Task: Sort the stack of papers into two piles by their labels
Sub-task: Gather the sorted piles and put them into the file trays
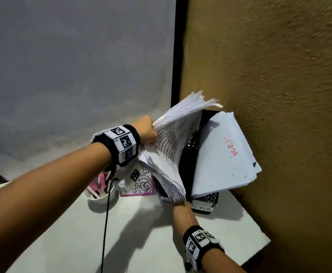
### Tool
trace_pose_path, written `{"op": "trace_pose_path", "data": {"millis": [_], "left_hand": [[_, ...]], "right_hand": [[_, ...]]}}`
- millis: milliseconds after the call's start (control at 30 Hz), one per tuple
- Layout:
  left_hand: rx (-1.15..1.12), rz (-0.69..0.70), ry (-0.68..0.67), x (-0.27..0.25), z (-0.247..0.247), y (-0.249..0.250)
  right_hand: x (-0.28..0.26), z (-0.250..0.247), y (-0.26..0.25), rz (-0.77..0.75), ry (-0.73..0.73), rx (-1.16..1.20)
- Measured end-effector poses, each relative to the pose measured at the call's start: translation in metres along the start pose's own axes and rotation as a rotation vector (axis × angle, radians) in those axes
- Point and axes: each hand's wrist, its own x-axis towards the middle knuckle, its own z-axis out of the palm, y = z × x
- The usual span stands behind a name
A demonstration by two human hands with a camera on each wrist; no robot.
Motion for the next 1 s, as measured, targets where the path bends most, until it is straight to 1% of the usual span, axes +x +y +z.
{"op": "trace_pose_path", "data": {"millis": [33, 67, 167, 300, 467, 633, 733, 833, 900, 1000], "left_hand": [[0.014, -0.015, -0.004, 0.007, 0.006, 0.001], [0.025, -0.024, -0.009, 0.014, 0.012, 0.002], [0.057, -0.05, -0.025, 0.031, 0.028, 0.003], [0.127, -0.063, -0.032, 0.044, 0.039, 0.012], [0.263, -0.045, -0.01, 0.051, 0.062, 0.016], [0.333, -0.031, -0.101, 0.05, 0.084, 0.006], [0.316, -0.014, -0.117, 0.053, 0.089, 0.01], [0.239, -0.07, -0.126, 0.053, 0.102, 0.007], [0.181, -0.098, -0.083, 0.052, 0.108, 0.004], [0.141, -0.083, 0.015, 0.055, 0.103, 0.009]], "right_hand": [[0.0, -0.004, -0.002, -0.023, 0.009, -0.069], [-0.002, -0.012, -0.007, 0.022, -0.033, -0.101], [0.001, -0.013, -0.008, 0.008, 0.011, -0.14], [0.0, -0.012, -0.008, -0.002, 0.099, -0.077], [0.003, -0.021, -0.01, -0.002, 0.104, -0.086], [0.004, -0.025, -0.012, -0.018, 0.074, -0.121], [0.003, -0.025, -0.013, -0.011, 0.062, -0.115], [0.0, -0.028, -0.013, -0.014, 0.056, -0.118], [0.0, -0.03, -0.012, -0.023, 0.056, -0.12], [0.001, -0.032, -0.012, -0.032, 0.056, -0.111]]}}
